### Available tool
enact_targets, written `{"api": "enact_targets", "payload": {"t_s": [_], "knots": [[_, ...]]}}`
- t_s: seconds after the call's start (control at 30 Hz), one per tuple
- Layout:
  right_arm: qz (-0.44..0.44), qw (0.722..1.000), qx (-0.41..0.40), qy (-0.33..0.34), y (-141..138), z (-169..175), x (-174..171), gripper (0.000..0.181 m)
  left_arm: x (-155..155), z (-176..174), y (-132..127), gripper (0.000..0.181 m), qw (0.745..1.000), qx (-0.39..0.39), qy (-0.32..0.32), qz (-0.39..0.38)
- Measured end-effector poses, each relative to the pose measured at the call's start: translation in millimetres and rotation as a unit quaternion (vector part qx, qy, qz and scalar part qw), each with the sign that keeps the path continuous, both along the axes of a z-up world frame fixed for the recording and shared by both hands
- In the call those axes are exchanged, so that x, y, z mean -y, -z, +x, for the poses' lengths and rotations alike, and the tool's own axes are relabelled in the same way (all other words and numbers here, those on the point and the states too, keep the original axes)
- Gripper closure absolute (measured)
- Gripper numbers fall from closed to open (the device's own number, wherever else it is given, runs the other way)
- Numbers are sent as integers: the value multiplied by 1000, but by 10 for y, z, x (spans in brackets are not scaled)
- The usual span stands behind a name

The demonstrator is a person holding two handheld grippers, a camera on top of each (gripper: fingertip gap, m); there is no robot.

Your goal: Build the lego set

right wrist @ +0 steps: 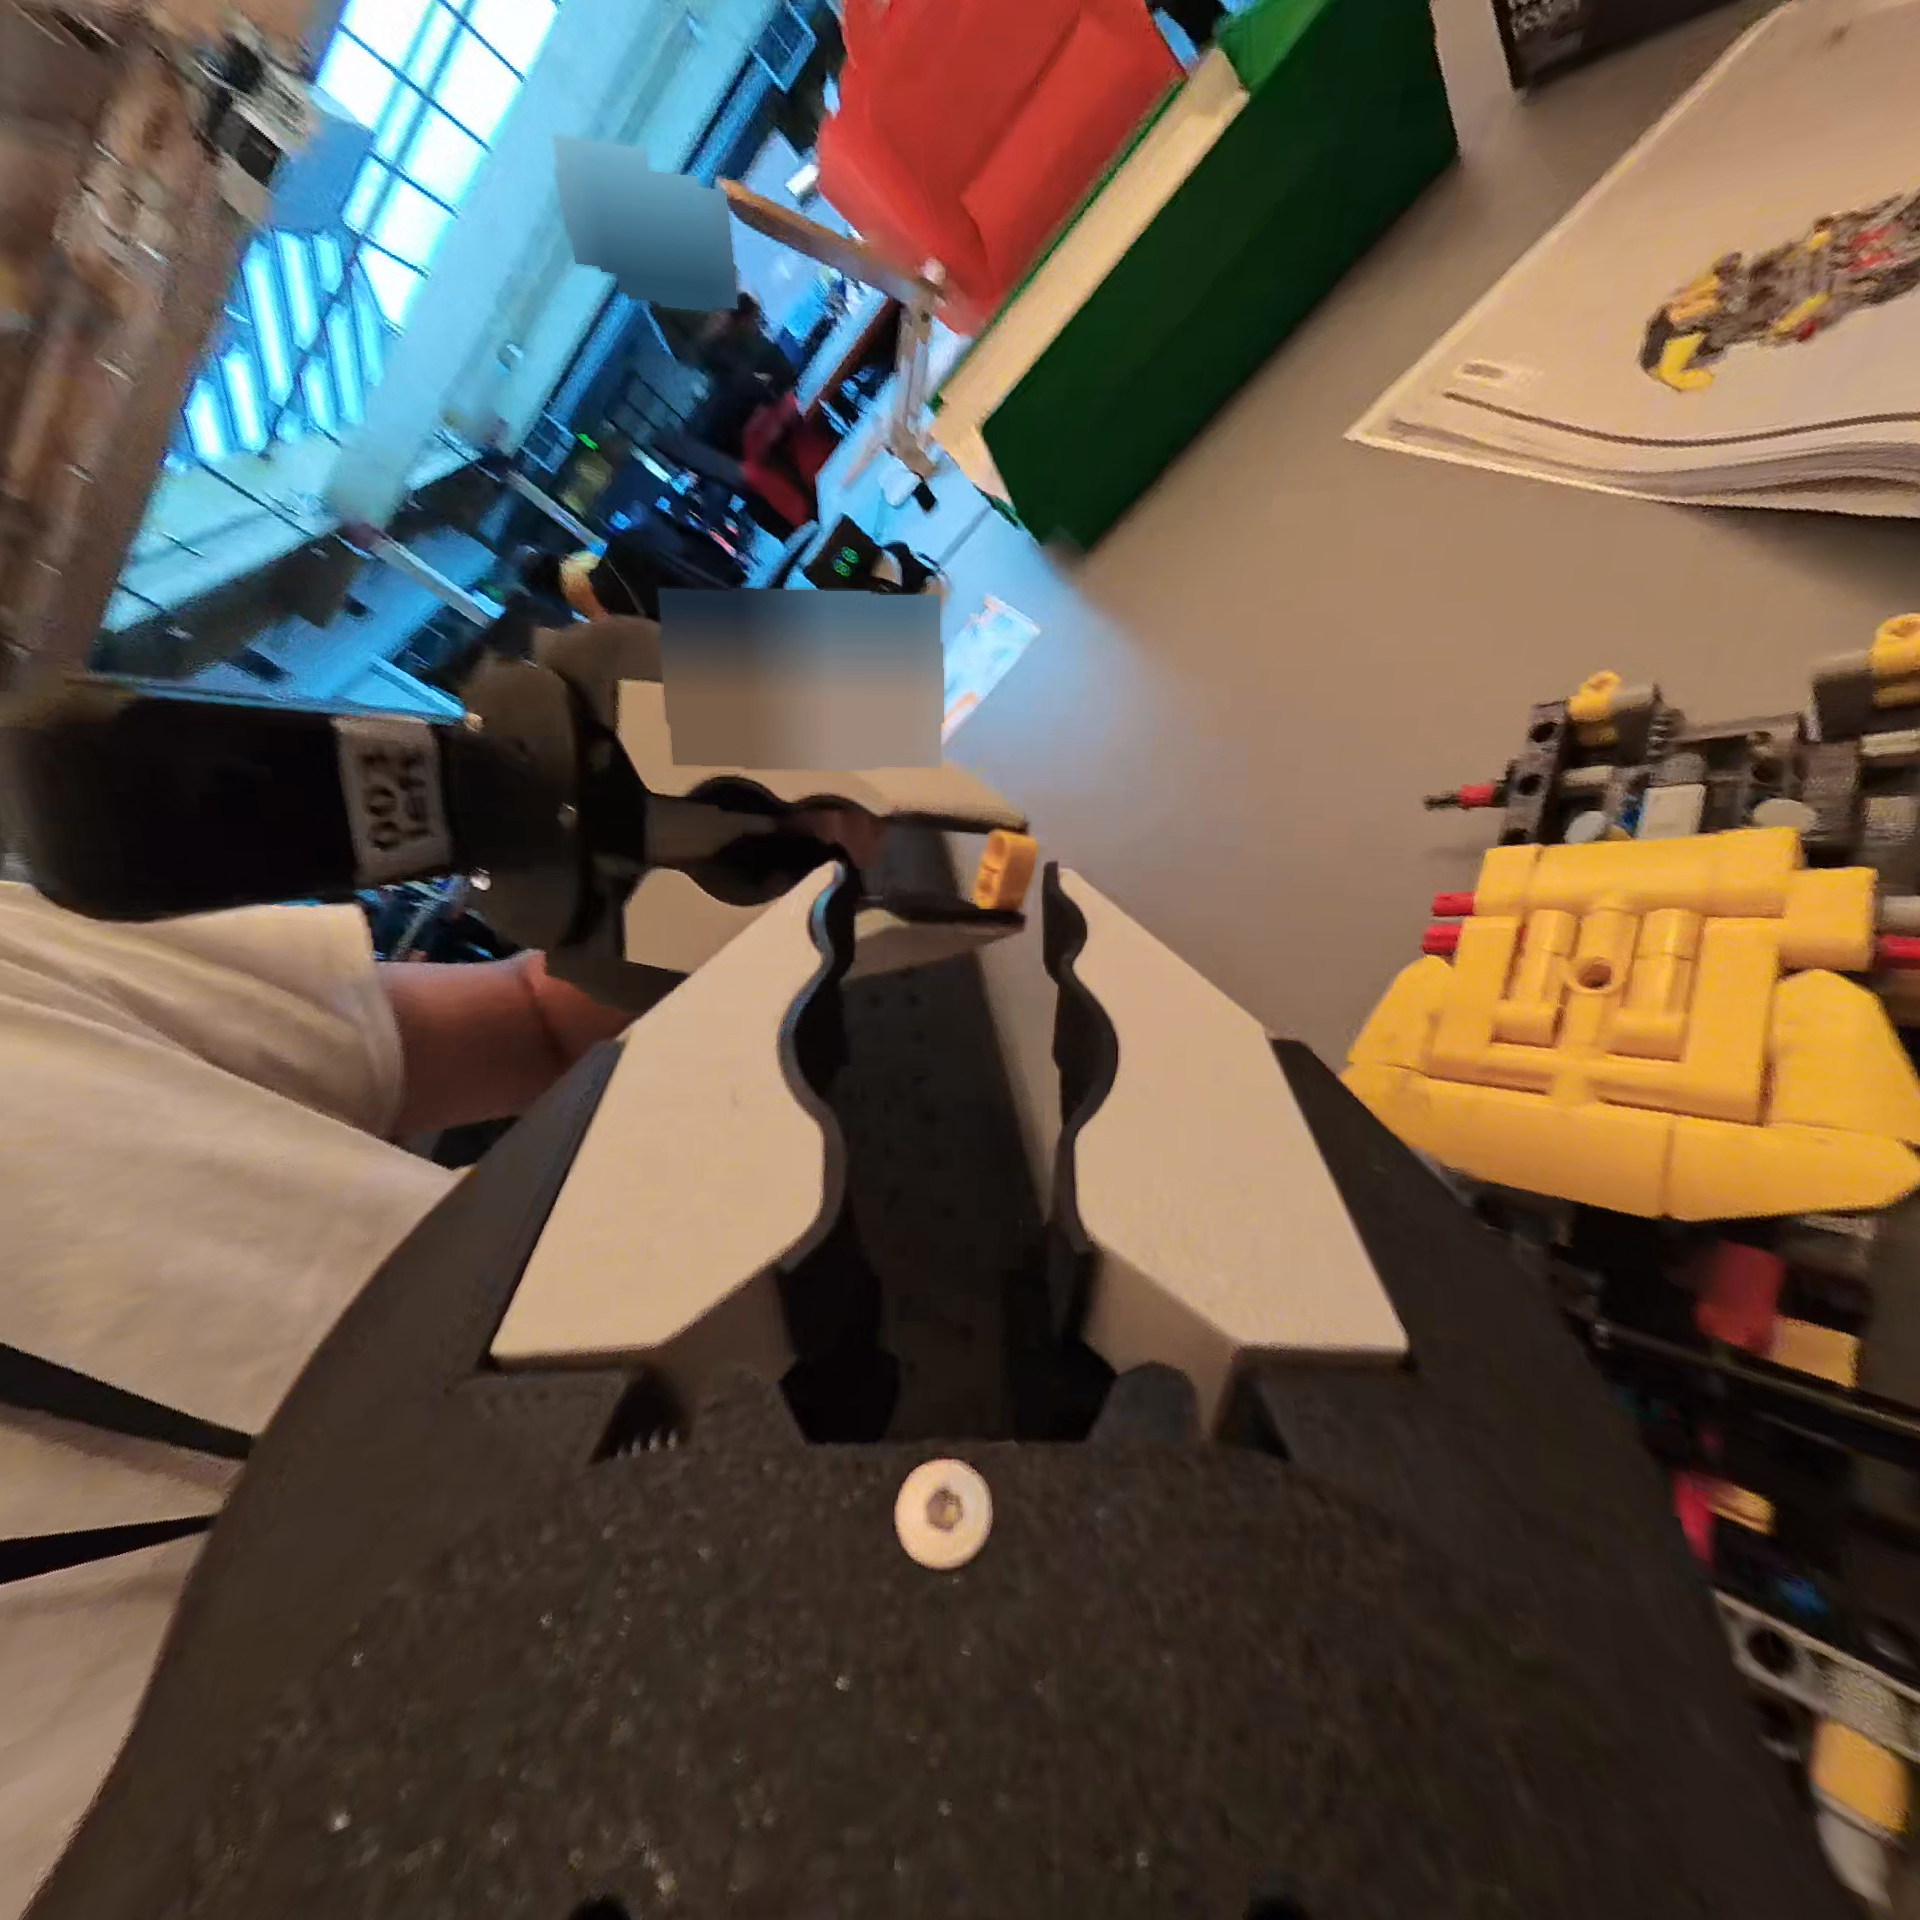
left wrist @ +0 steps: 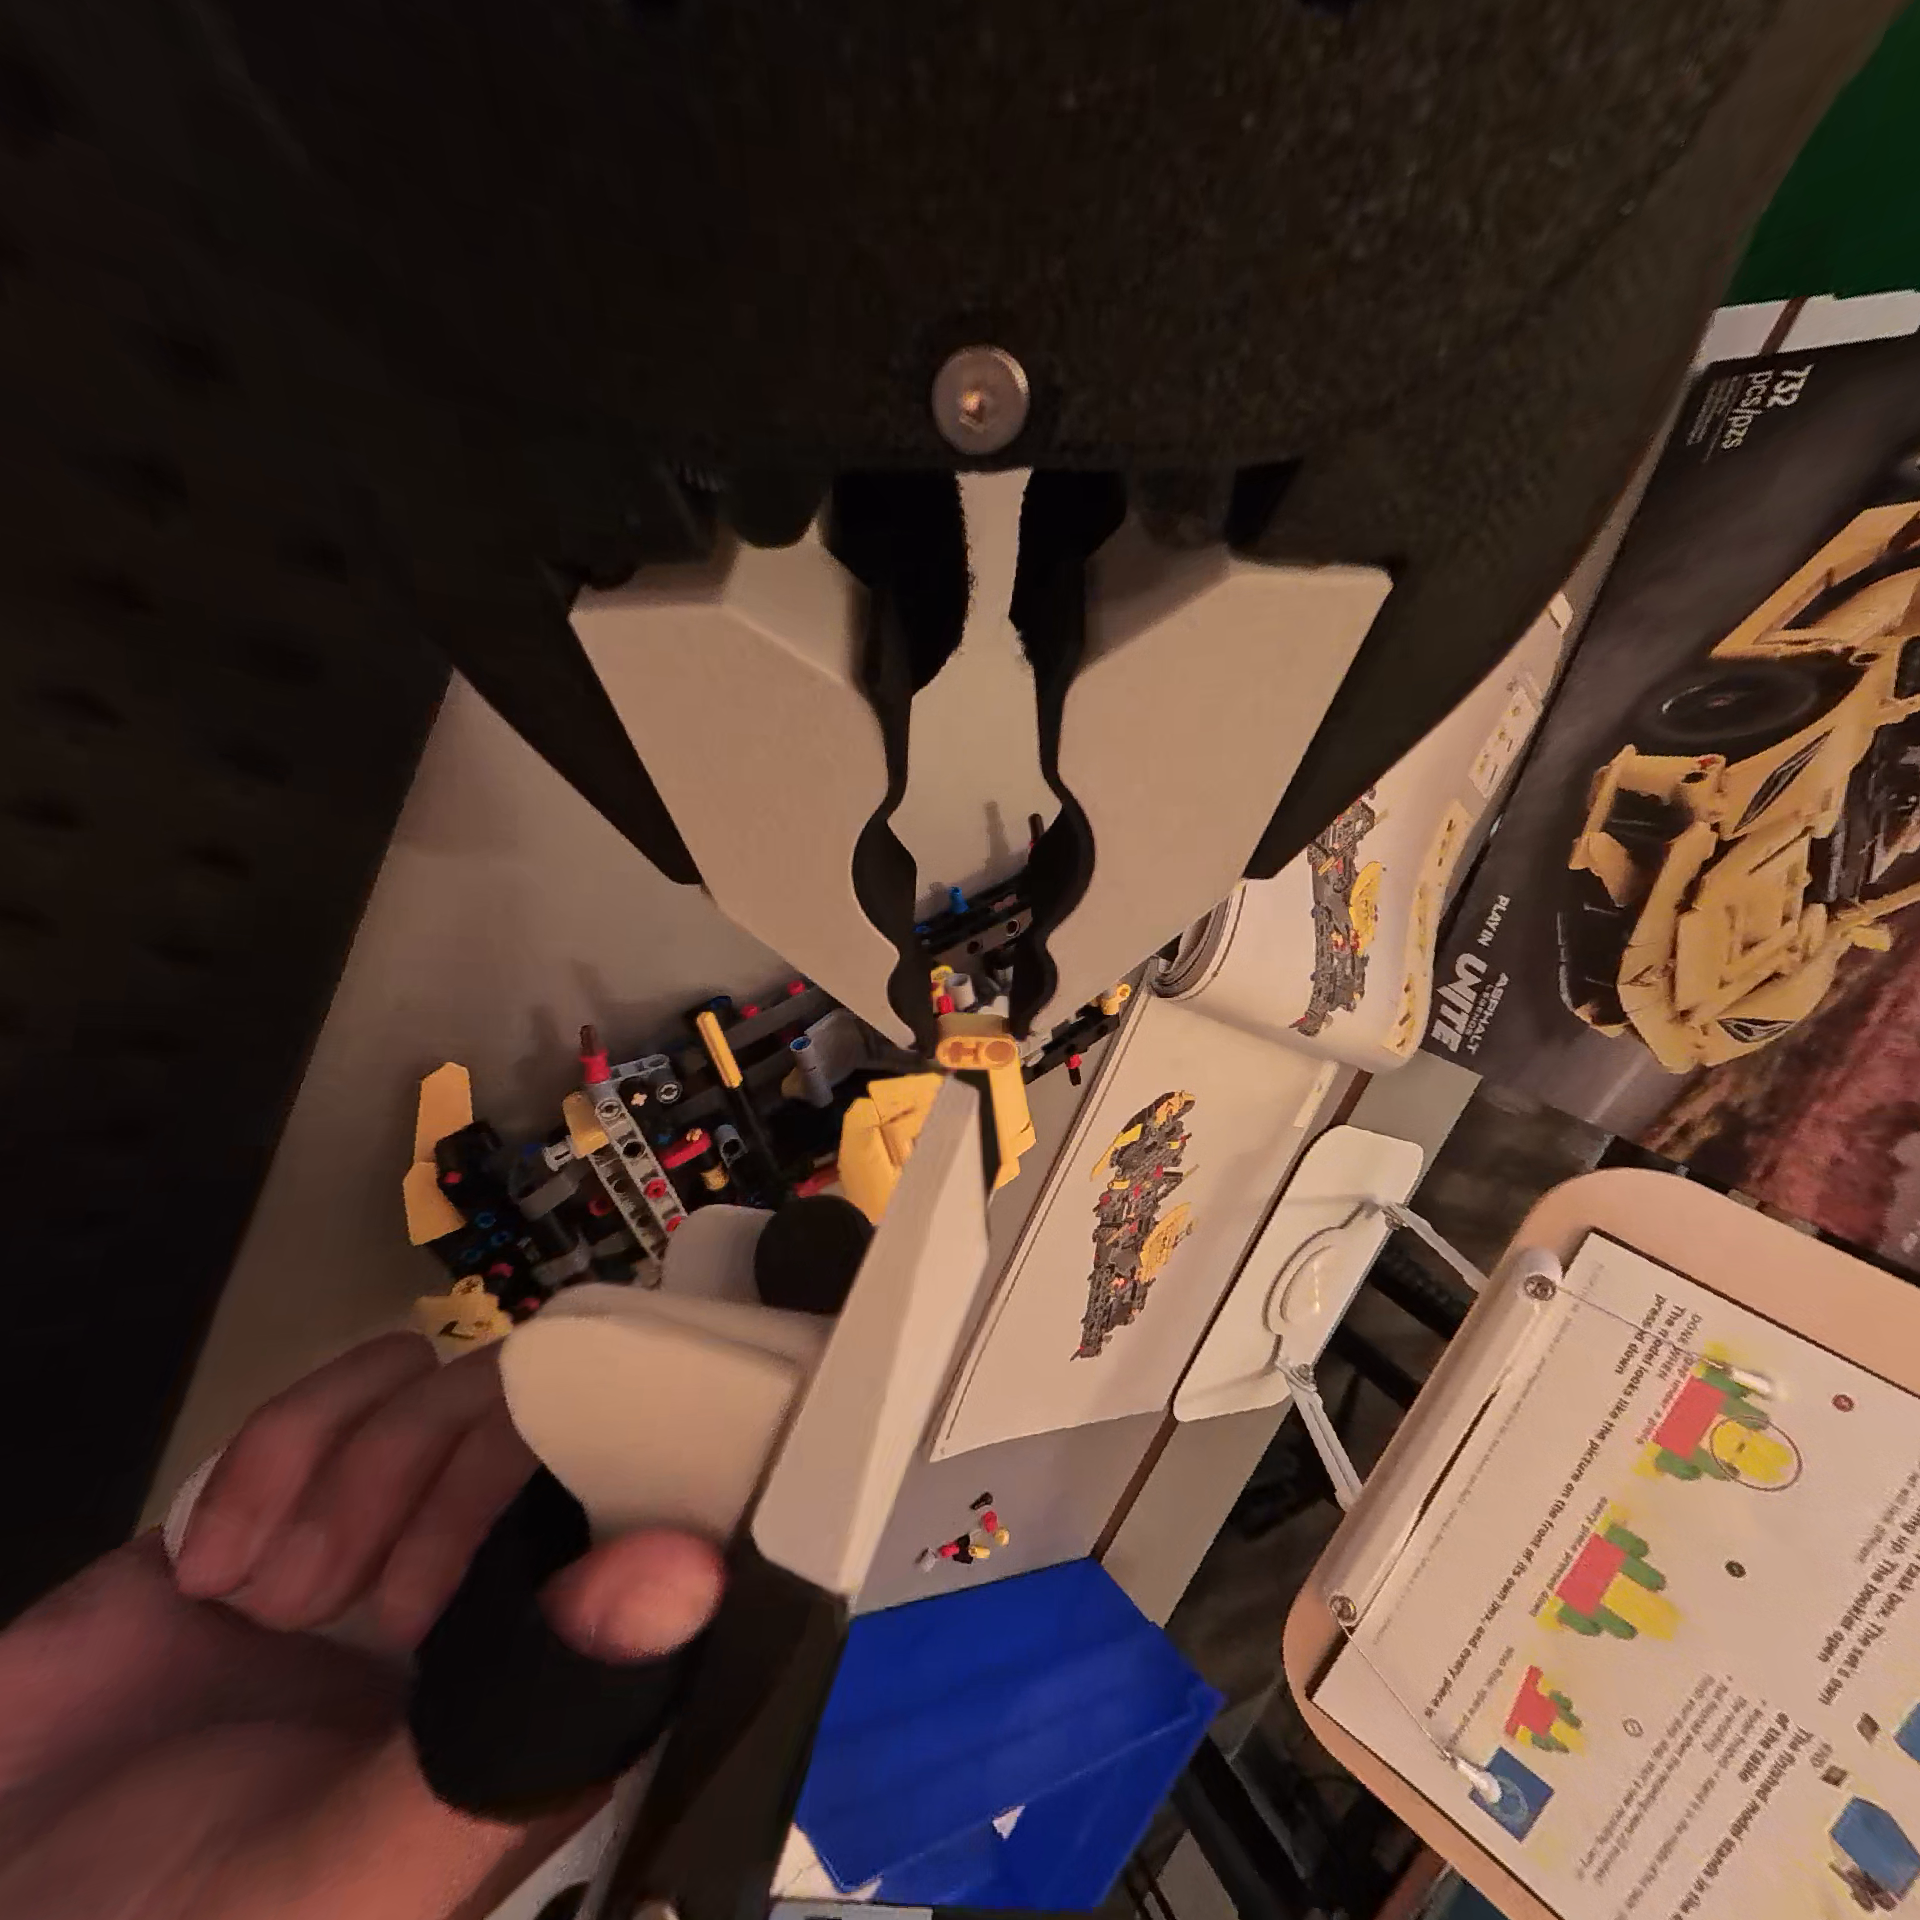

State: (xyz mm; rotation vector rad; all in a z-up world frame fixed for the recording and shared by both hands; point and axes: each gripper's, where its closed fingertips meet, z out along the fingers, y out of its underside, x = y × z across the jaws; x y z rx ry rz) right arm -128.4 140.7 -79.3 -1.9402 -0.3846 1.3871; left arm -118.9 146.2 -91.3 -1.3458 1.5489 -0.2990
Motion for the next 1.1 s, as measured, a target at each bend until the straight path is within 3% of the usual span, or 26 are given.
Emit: {"api": "enact_targets", "payload": {"t_s": [0.07,0.23,0.37,0.43,0.6,0.77,0.93,1.1], "knots": [[-2,1000,-1,-3,-20,-19,23,148,28,0,-11,167,1000,-2,3,16],[5,1000,18,-1,-3,-25,45,171,108,10,-124,167,997,-3,8,73],[-21,992,-104,-63,-228,-74,200,173,249,-28,-332,167,990,49,30,127],[-35,980,-166,-108,-351,-105,307,173,358,-59,-455,166,989,109,52,86],[-41,957,-232,-168,-528,-184,454,173,616,-146,-694,153,966,210,136,-68],[-62,934,-274,-220,-644,-287,596,173,641,-194,-771,152,963,231,136,-30],[-64,916,-316,-241,-747,-320,653,173,659,-217,-796,165,961,240,134,-9],[-80,911,-320,-248,-713,-345,650,173,691,-260,-837,165,957,252,139,-6]]}}
